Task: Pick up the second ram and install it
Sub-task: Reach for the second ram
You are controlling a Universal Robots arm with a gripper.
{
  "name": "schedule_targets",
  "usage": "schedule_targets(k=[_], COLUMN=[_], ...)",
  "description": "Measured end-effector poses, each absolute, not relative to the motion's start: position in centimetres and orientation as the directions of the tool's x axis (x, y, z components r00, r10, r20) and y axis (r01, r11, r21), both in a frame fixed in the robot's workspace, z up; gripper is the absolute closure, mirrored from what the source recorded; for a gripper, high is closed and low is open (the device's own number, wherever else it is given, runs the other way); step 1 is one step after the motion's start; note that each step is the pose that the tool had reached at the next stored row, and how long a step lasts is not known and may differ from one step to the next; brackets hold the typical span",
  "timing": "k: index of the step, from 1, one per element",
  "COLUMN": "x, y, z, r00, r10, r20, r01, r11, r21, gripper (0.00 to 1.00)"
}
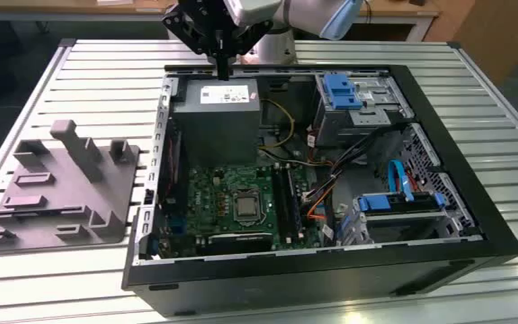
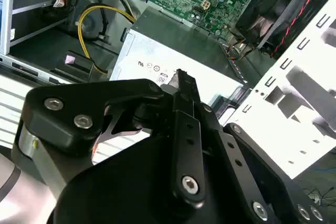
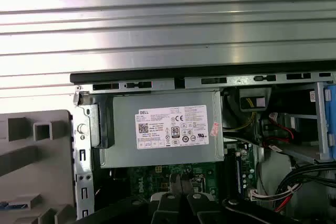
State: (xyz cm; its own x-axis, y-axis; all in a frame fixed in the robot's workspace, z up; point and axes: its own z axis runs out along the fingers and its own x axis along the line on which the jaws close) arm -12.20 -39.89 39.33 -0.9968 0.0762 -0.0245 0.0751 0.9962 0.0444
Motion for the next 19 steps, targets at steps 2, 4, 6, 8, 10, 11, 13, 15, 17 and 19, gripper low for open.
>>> schedule_targets(k=[2, 4, 6, 8, 10, 11, 13, 15, 17, 19], x=[-12.2, -12.2, -12.2, -12.2, -12.3, -12.4, -12.5, -12.7, -13.0, -13.2], y=[-39.9, -39.9, -39.9, -39.9, -39.9, -39.9, -39.9, -39.9, -39.9, -39.9], z=[39.3, 39.3, 39.3, 39.3, 39.3, 39.3, 39.3, 39.3, 39.3, 39.3], r00=[-0.997, -0.997, -0.997, -0.997, -0.997, -0.997, -0.997, -0.997, -0.997, -0.997], r10=[0.076, 0.076, 0.076, 0.076, 0.076, 0.076, 0.076, 0.076, 0.076, 0.076], r20=[-0.024, -0.024, -0.024, -0.024, -0.024, -0.024, -0.024, -0.024, -0.024, -0.024], r01=[0.075, 0.075, 0.075, 0.075, 0.075, 0.075, 0.075, 0.075, 0.075, 0.075], r11=[0.996, 0.996, 0.996, 0.996, 0.996, 0.996, 0.996, 0.996, 0.996, 0.996], r21=[0.044, 0.044, 0.044, 0.044, 0.044, 0.044, 0.044, 0.044, 0.044, 0.044], gripper=[0.90, 0.90, 0.90, 0.90, 0.90, 0.90, 0.90, 0.90, 0.90, 0.90])
